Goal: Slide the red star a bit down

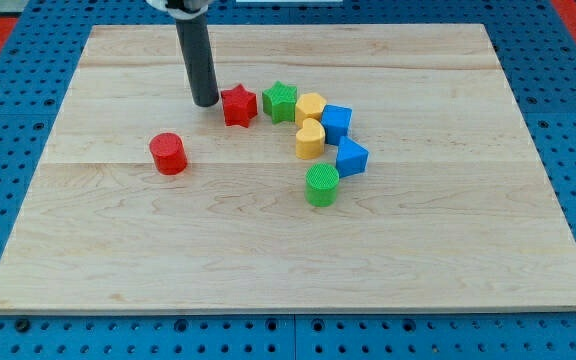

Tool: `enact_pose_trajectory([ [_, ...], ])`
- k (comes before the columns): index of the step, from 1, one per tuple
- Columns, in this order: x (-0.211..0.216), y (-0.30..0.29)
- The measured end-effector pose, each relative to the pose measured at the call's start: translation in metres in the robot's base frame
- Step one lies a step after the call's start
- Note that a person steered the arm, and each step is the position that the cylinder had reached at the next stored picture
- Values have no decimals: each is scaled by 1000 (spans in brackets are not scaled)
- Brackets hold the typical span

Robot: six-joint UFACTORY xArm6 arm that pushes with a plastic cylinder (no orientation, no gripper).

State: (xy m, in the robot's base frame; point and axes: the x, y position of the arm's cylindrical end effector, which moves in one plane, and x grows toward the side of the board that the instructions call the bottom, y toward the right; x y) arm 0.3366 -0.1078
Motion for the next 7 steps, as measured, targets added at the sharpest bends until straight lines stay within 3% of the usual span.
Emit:
enact_pose_trajectory([
  [4,-10,33],
  [7,10,33],
])
